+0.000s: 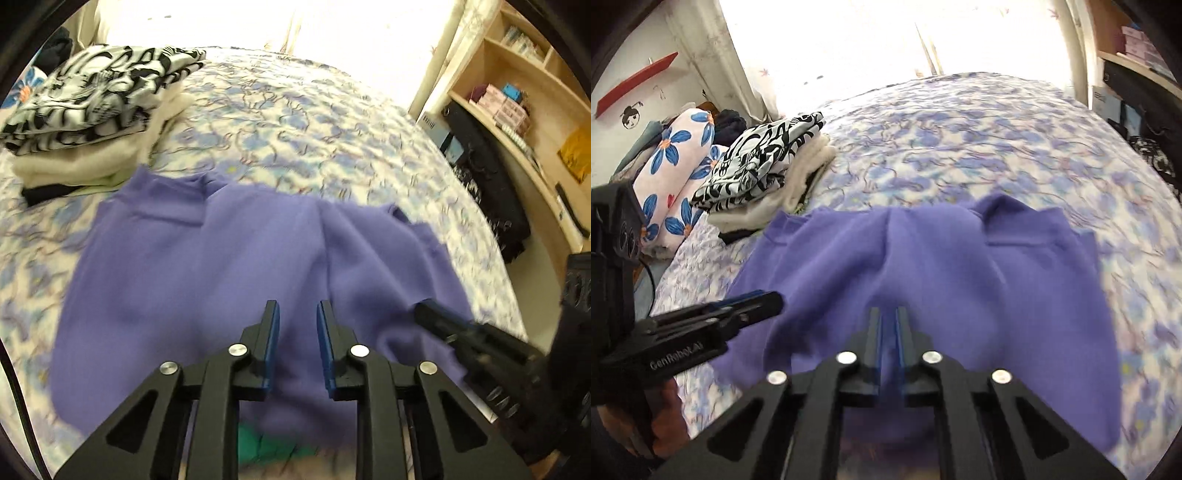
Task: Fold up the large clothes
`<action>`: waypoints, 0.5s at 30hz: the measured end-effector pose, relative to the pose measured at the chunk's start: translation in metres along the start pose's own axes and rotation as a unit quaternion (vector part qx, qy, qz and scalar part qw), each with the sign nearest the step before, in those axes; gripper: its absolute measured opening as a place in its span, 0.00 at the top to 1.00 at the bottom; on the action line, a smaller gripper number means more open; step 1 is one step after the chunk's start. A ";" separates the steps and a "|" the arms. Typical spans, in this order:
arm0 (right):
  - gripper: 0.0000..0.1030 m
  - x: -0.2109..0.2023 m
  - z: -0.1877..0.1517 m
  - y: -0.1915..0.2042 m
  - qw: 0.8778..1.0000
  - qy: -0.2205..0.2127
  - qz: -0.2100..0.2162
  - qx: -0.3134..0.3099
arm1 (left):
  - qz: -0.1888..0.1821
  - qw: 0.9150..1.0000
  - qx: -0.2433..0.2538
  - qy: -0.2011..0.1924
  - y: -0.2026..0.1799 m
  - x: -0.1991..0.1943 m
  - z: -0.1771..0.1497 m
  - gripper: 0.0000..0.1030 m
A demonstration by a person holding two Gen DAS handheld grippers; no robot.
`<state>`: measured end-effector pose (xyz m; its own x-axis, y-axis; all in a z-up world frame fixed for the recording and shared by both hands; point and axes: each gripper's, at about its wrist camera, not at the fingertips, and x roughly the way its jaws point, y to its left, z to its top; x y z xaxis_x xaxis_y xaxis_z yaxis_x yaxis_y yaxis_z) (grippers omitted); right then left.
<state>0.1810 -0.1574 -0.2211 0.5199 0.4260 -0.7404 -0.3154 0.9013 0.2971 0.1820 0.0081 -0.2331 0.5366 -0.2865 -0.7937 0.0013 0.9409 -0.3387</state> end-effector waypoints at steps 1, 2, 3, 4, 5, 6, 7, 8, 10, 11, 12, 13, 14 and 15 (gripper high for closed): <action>0.94 0.008 0.003 -0.001 1.000 0.000 0.001 0.004 | -0.004 1.000 -0.007 0.002 0.004 0.008 0.005 0.84; 0.94 0.014 0.003 -0.003 1.000 0.002 0.002 0.006 | -0.015 1.000 -0.017 0.009 0.007 0.021 0.010 0.85; 0.94 0.027 0.007 -0.006 1.000 0.007 0.004 0.010 | -0.017 1.000 -0.021 0.015 0.011 0.028 0.008 0.86; 0.94 0.033 0.008 -0.007 1.000 0.009 0.004 0.013 | -0.010 0.999 -0.024 0.023 0.013 0.037 0.009 0.86; 0.94 0.041 0.009 -0.010 1.000 0.015 -0.002 0.016 | 0.003 0.999 -0.021 0.028 0.017 0.046 0.008 0.86; 0.95 0.049 0.007 -0.015 0.999 0.021 -0.022 0.015 | 0.029 0.999 -0.016 0.036 0.021 0.055 0.006 0.88; 1.00 0.056 0.004 -0.022 0.998 0.027 -0.056 0.014 | 0.046 0.998 -0.014 0.043 0.026 0.061 0.003 0.88; 1.00 0.059 0.000 -0.028 0.997 0.030 -0.068 0.015 | 0.039 0.998 -0.017 0.046 0.034 0.065 0.000 0.88; 1.00 0.061 -0.011 -0.046 0.998 0.031 -0.037 0.044 | 0.019 0.999 -0.024 0.041 0.040 0.065 -0.003 0.88; 1.00 0.058 -0.014 -0.049 0.998 0.027 -0.031 0.050 | 0.020 0.999 -0.017 0.041 0.039 0.065 -0.004 0.88; 1.00 0.055 -0.016 -0.046 0.998 0.026 -0.038 0.040 | 0.023 0.999 -0.011 0.042 0.037 0.064 -0.004 0.88; 1.00 0.054 -0.015 -0.042 0.998 0.026 -0.046 0.033 | 0.026 0.999 -0.009 0.042 0.035 0.064 -0.004 0.88; 1.00 0.054 -0.014 -0.040 0.998 0.027 -0.048 0.032 | 0.027 0.999 -0.011 0.043 0.034 0.063 -0.003 0.88; 1.00 0.053 -0.013 -0.038 0.998 0.031 -0.047 0.035 | 0.027 0.998 -0.014 0.046 0.033 0.062 -0.001 0.88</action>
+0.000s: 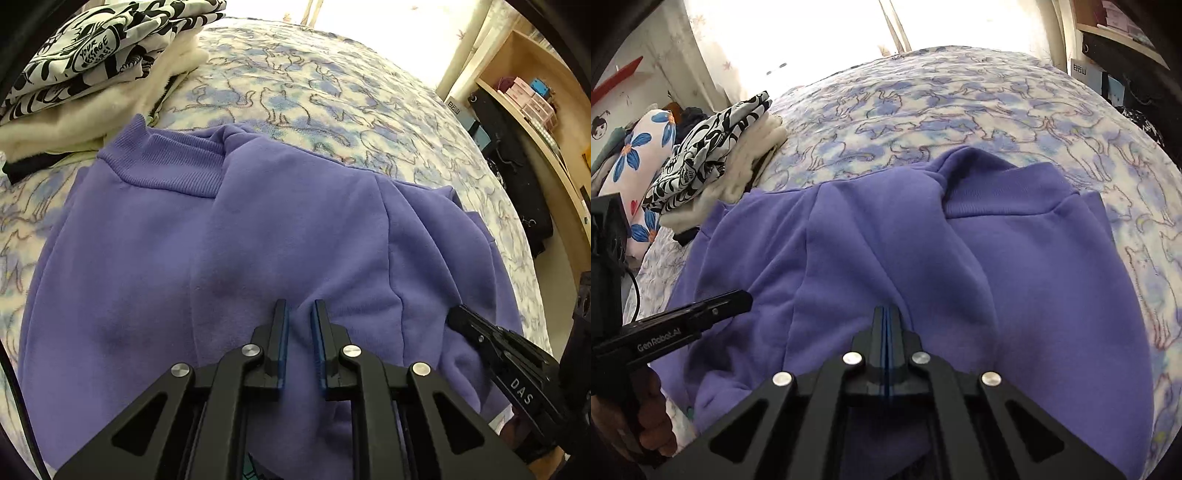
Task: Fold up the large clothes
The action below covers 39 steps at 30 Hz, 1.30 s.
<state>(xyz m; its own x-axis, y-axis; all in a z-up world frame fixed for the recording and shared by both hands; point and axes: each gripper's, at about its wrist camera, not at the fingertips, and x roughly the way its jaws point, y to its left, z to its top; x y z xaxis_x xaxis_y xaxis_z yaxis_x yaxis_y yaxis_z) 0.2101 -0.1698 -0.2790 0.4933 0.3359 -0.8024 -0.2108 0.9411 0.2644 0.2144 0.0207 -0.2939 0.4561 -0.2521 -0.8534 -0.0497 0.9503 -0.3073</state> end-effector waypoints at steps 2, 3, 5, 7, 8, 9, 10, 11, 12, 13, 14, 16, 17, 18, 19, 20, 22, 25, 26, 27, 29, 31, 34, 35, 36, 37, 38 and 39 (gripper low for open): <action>1.00 -0.006 0.004 0.002 1.000 0.007 0.008 0.009 | -0.007 1.000 -0.010 0.008 -0.003 -0.008 0.002 0.88; 0.97 -0.013 0.006 0.004 1.000 0.004 0.022 0.014 | -0.010 1.000 -0.012 0.007 -0.003 -0.012 0.002 0.88; 0.97 -0.030 0.005 0.010 0.999 -0.004 0.048 0.020 | -0.015 1.000 -0.011 0.004 -0.005 -0.028 -0.003 0.88; 0.97 -0.049 0.001 0.019 0.997 -0.008 0.070 0.019 | -0.029 1.000 -0.008 0.000 -0.008 -0.049 -0.011 0.88; 0.97 -0.057 -0.003 0.023 0.997 -0.009 0.079 0.019 | -0.040 0.999 -0.008 -0.002 -0.010 -0.061 -0.017 0.88; 0.97 -0.067 -0.008 0.027 0.995 -0.010 0.092 0.021 | -0.048 0.999 -0.006 -0.001 -0.013 -0.066 -0.022 0.87; 0.97 -0.073 -0.013 0.030 0.995 -0.009 0.101 0.023 | -0.058 0.998 -0.002 0.001 -0.016 -0.073 -0.029 0.87; 0.97 -0.074 -0.015 0.031 0.994 -0.007 0.103 0.023 | -0.065 0.998 0.004 0.006 -0.020 -0.077 -0.035 0.87; 0.97 -0.075 -0.021 0.034 0.994 -0.001 0.106 0.021 | -0.069 0.998 0.010 0.010 -0.023 -0.078 -0.040 0.87; 0.97 -0.073 -0.025 0.037 0.994 0.005 0.106 0.016 | -0.073 0.997 0.020 0.016 -0.027 -0.076 -0.046 0.86; 0.97 -0.067 -0.031 0.040 0.995 0.014 0.100 0.007 | -0.071 0.997 0.027 0.024 -0.030 -0.071 -0.051 0.86; 0.97 -0.052 -0.039 0.043 0.995 0.027 0.093 -0.005 | -0.059 0.997 0.030 0.039 -0.030 -0.058 -0.058 0.84; 0.97 -0.043 -0.044 0.044 0.996 0.034 0.081 -0.013 | -0.052 0.997 0.032 0.046 -0.030 -0.050 -0.061 0.83; 0.97 -0.034 -0.048 0.043 0.997 0.043 0.069 -0.018 | -0.042 0.997 0.035 0.055 -0.029 -0.043 -0.063 0.83; 0.98 -0.021 -0.054 0.042 0.996 0.058 0.062 -0.021 | -0.032 0.997 0.040 0.066 -0.029 -0.035 -0.067 0.83; 0.98 -0.014 -0.058 0.040 0.996 0.063 0.061 -0.022 | -0.022 0.996 0.043 0.069 -0.029 -0.028 -0.070 0.83; 0.98 -0.009 -0.061 0.038 0.996 0.057 0.064 -0.020 | -0.010 0.997 0.052 0.061 -0.033 -0.027 -0.071 0.83; 0.98 -0.009 -0.062 0.035 0.996 0.056 0.069 -0.010 | 0.003 0.996 0.065 0.058 -0.037 -0.028 -0.072 0.82; 0.98 -0.009 -0.062 0.034 0.996 0.058 0.072 -0.005 | 0.005 0.996 0.068 0.058 -0.038 -0.029 -0.073 0.82; 0.98 -0.008 -0.062 0.033 0.995 0.060 0.074 -0.003 | 0.006 0.996 0.068 0.058 -0.038 -0.030 -0.073 0.82; 0.98 -0.008 -0.060 0.032 0.995 0.066 0.078 0.002 | 0.005 0.996 0.065 0.060 -0.037 -0.031 -0.071 0.82; 0.97 -0.011 -0.056 0.032 0.994 0.077 0.080 0.004 | 0.003 0.996 0.061 0.063 -0.038 -0.034 -0.071 0.82; 0.97 -0.021 -0.048 0.034 0.993 0.092 0.078 0.009 | 0.009 0.996 0.056 0.070 -0.041 -0.045 -0.064 0.82; 0.97 -0.025 -0.047 0.035 0.993 0.093 0.077 0.011 | 0.019 0.995 0.062 0.073 -0.044 -0.052 -0.062 0.82; 0.97 -0.035 -0.044 0.037 0.993 0.093 0.072 0.011 | 0.026 0.995 0.065 0.075 -0.046 -0.057 -0.059 0.81; 0.97 -0.041 -0.043 0.037 0.993 0.092 0.068 0.010 | 0.033 0.994 0.067 0.078 -0.048 -0.064 -0.057 0.79; 0.97 -0.053 -0.039 0.039 0.994 0.091 0.066 0.008 | 0.037 0.994 0.066 0.080 -0.050 -0.074 -0.055 0.76; 0.97 -0.064 -0.037 0.040 0.994 0.089 0.065 0.005 | 0.037 0.994 0.065 0.080 -0.053 -0.082 -0.053 0.75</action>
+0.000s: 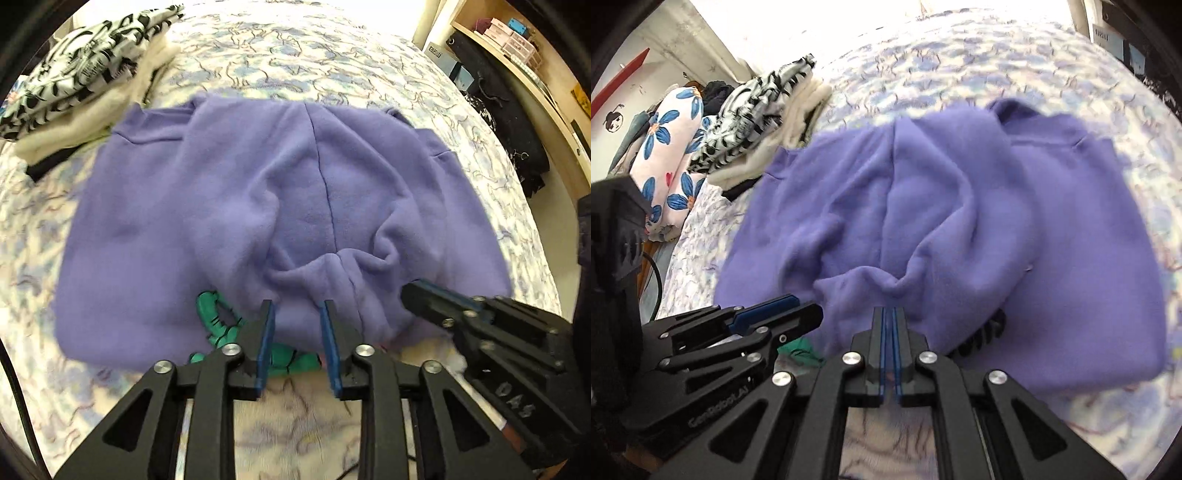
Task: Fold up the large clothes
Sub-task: 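Release the hem and lift both tools away from the hoodie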
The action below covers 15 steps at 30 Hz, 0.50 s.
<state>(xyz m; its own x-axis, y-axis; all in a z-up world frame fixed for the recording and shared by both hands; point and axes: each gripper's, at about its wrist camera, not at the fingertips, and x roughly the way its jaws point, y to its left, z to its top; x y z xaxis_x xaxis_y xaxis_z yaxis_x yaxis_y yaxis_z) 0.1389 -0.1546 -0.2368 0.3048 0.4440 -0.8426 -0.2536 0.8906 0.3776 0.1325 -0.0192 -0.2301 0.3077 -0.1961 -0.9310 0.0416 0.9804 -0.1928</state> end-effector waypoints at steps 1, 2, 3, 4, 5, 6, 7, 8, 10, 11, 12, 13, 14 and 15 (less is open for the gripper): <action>0.97 -0.011 0.001 0.003 1.000 -0.001 -0.002 -0.003 | 0.000 1.000 -0.002 -0.001 -0.001 -0.011 0.001 0.75; 0.97 -0.018 0.001 0.004 1.000 -0.001 -0.003 -0.004 | 0.004 1.000 -0.005 -0.002 -0.003 -0.022 0.000 0.75; 0.97 -0.031 0.001 0.008 1.000 -0.001 -0.003 -0.005 | 0.008 1.000 -0.006 -0.004 -0.006 -0.030 0.001 0.74; 0.97 -0.044 0.002 0.011 1.000 -0.001 -0.002 -0.005 | 0.015 1.000 -0.009 -0.004 -0.008 -0.042 0.001 0.72; 0.97 -0.051 0.002 0.013 1.000 0.000 -0.003 -0.006 | 0.017 1.000 -0.012 -0.005 -0.009 -0.051 0.001 0.69; 0.97 -0.066 0.001 0.017 1.000 -0.002 -0.004 -0.008 | 0.018 1.000 -0.017 -0.007 -0.010 -0.062 0.000 0.66; 0.97 -0.073 0.002 0.018 1.000 -0.004 -0.004 -0.009 | 0.018 1.000 -0.022 -0.009 -0.009 -0.072 -0.002 0.65; 0.97 -0.084 0.001 0.021 1.000 -0.006 -0.004 -0.012 | 0.016 0.999 -0.029 -0.011 -0.011 -0.085 -0.003 0.64; 0.97 -0.107 -0.001 0.029 1.000 -0.013 -0.004 -0.021 | 0.014 0.999 -0.037 -0.013 -0.010 -0.103 -0.009 0.64; 0.97 -0.119 -0.004 0.033 1.000 -0.016 -0.002 -0.026 | 0.013 0.999 -0.040 -0.015 -0.010 -0.111 -0.013 0.64; 0.97 -0.128 -0.006 0.036 0.999 -0.018 -0.001 -0.031 | 0.013 0.999 -0.041 -0.015 -0.011 -0.116 -0.015 0.64; 0.97 -0.135 -0.008 0.038 0.999 -0.019 0.000 -0.036 | 0.014 0.999 -0.043 -0.015 -0.012 -0.123 -0.020 0.63; 0.97 -0.140 -0.011 0.040 0.999 -0.019 0.000 -0.039 | 0.014 0.999 -0.045 -0.014 -0.013 -0.129 -0.023 0.63; 0.97 -0.148 -0.015 0.043 0.999 -0.018 0.001 -0.044 | 0.013 0.999 -0.048 -0.014 -0.014 -0.134 -0.028 0.63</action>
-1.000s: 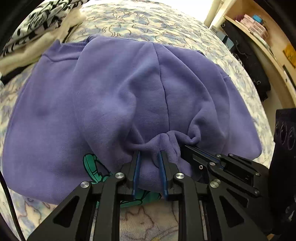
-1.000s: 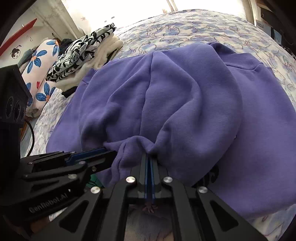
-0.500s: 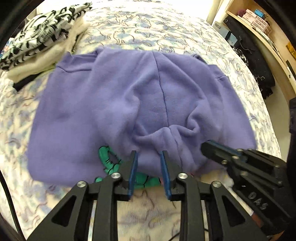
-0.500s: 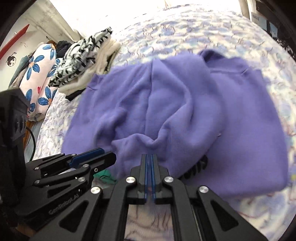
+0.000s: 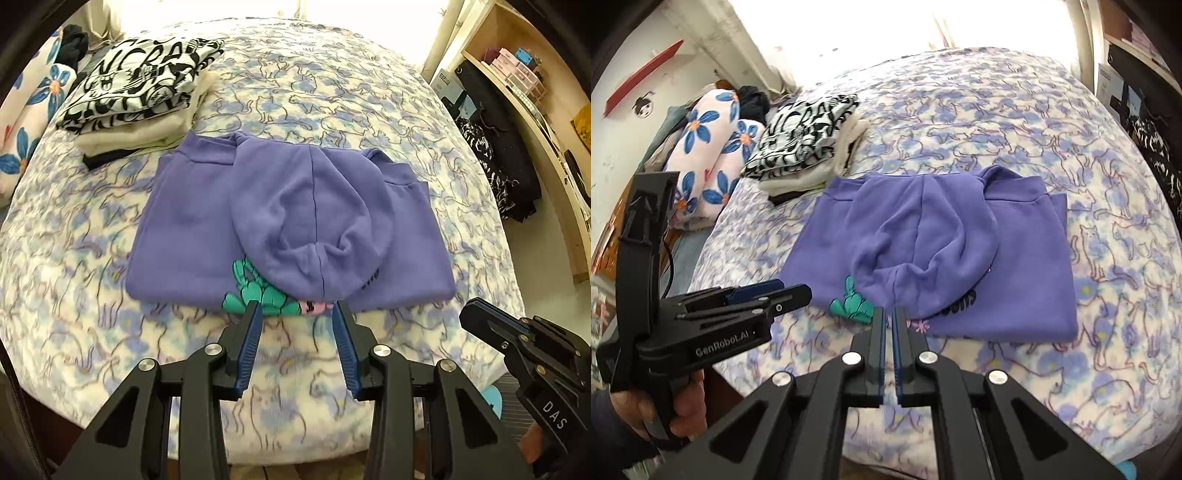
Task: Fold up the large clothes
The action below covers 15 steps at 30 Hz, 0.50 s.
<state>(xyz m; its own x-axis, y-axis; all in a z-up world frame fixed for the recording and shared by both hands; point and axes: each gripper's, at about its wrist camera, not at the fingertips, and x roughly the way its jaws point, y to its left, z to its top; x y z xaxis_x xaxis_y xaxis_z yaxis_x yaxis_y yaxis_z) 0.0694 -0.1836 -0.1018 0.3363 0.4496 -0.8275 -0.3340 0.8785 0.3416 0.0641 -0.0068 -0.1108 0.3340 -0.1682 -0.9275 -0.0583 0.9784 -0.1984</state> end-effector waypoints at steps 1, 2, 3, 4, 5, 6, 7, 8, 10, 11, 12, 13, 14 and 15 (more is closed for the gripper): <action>0.97 -0.005 -0.002 0.002 1.000 0.000 0.000 -0.004 | -0.001 1.000 -0.003 0.001 0.001 -0.004 -0.005 0.63; 0.97 -0.008 -0.004 0.002 1.000 0.001 0.001 -0.006 | -0.001 1.000 -0.006 0.003 0.002 -0.007 -0.010 0.62; 0.97 -0.011 -0.008 0.004 1.000 0.002 0.001 -0.010 | -0.002 1.000 -0.008 0.005 0.003 -0.009 -0.013 0.61; 0.97 -0.012 -0.010 0.005 1.000 0.004 0.000 -0.014 | -0.001 1.000 -0.011 0.009 0.005 -0.010 -0.019 0.61; 0.97 -0.013 -0.013 0.007 1.000 0.005 -0.003 -0.019 | -0.001 1.000 -0.013 0.011 0.006 -0.010 -0.022 0.59; 0.97 -0.013 -0.016 0.008 1.000 0.006 -0.006 -0.023 | -0.001 1.000 -0.017 0.014 0.008 -0.009 -0.026 0.58; 0.97 -0.012 -0.019 0.009 1.000 0.009 -0.006 -0.025 | -0.002 1.000 -0.023 0.017 0.011 -0.007 -0.032 0.58; 0.97 -0.009 -0.021 0.009 1.000 0.012 -0.003 -0.025 | -0.003 0.999 -0.029 0.021 0.014 -0.005 -0.037 0.58; 0.97 -0.002 -0.027 0.009 1.000 0.017 0.006 -0.018 | -0.008 0.999 -0.040 0.029 0.021 0.003 -0.044 0.58; 0.97 0.000 -0.029 0.009 1.000 0.018 0.006 -0.017 | -0.013 0.998 -0.050 0.035 0.026 0.009 -0.049 0.58; 0.97 0.006 -0.032 0.010 1.000 0.017 0.005 -0.017 | -0.020 0.997 -0.059 0.039 0.029 0.014 -0.052 0.57; 0.97 0.008 -0.033 0.012 1.000 0.015 0.004 -0.019 | -0.034 0.996 -0.073 0.044 0.036 0.021 -0.055 0.56; 0.97 0.012 -0.034 0.014 1.000 0.013 0.003 -0.022 | -0.042 0.995 -0.082 0.045 0.041 0.026 -0.058 0.53; 0.97 0.018 -0.036 0.016 1.000 0.008 0.001 -0.027 | -0.054 0.993 -0.096 0.044 0.047 0.032 -0.061 0.49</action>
<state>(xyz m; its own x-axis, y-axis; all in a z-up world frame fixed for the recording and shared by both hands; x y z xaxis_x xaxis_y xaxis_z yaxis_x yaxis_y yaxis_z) 0.0385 -0.1671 -0.1271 0.3211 0.4476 -0.8346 -0.3817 0.8677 0.3184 0.0150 0.0266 -0.1693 0.2656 -0.2888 -0.9198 -0.2075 0.9146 -0.3471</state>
